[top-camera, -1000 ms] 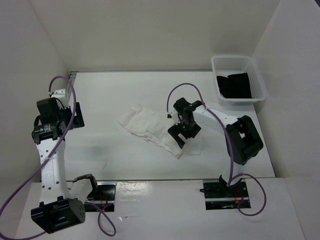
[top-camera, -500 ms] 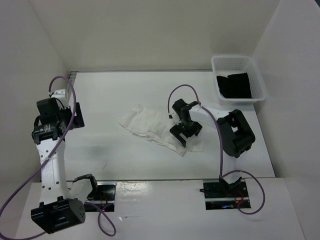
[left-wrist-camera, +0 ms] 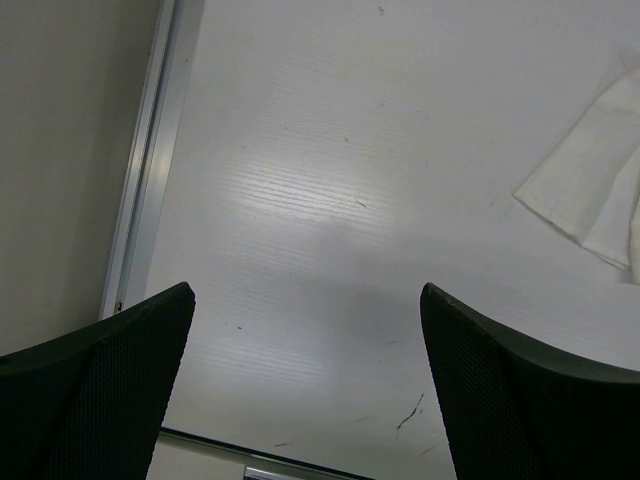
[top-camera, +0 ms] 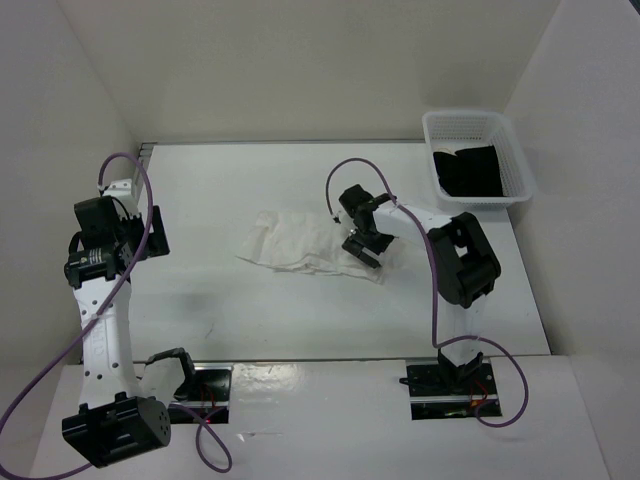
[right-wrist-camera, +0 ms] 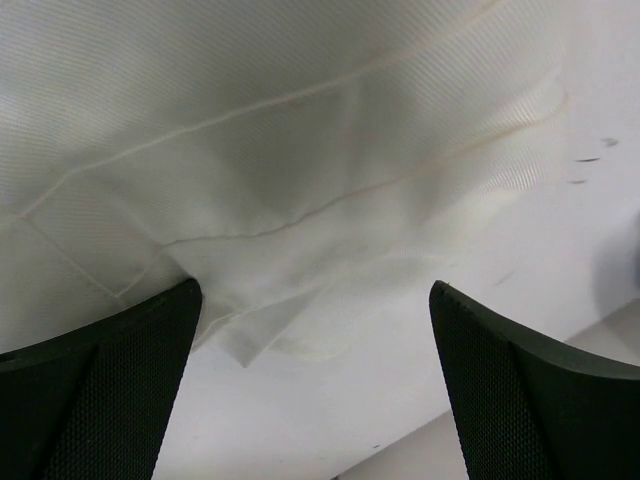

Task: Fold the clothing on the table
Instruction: Fold the skirt

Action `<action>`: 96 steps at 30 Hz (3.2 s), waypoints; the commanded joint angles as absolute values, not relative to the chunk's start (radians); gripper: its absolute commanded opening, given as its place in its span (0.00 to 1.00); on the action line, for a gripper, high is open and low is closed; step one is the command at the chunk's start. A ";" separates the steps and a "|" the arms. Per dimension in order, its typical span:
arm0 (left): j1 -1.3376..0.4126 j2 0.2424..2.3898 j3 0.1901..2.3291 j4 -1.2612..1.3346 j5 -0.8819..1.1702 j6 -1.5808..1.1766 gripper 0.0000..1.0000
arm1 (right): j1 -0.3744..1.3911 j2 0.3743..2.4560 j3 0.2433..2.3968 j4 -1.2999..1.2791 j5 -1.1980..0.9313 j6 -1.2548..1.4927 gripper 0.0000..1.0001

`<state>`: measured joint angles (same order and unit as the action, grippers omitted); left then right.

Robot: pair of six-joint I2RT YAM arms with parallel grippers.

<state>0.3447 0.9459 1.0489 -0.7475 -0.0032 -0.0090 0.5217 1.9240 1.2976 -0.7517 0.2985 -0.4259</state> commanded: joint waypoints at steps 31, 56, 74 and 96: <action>0.009 1.857 1.537 -0.667 0.500 0.141 0.99 | 0.206 1.279 1.236 -0.796 -0.147 -0.479 0.99; -0.072 2.223 1.686 -0.635 0.678 0.175 0.99 | -0.091 1.212 1.215 -0.830 -0.350 -0.460 0.99; -0.071 2.201 1.565 -0.716 0.732 0.198 0.00 | -0.137 1.195 1.215 -0.859 -0.387 -0.437 0.99; 0.117 1.907 1.213 -0.603 0.646 0.041 0.00 | 0.077 1.813 1.380 -0.776 -0.655 -0.382 0.99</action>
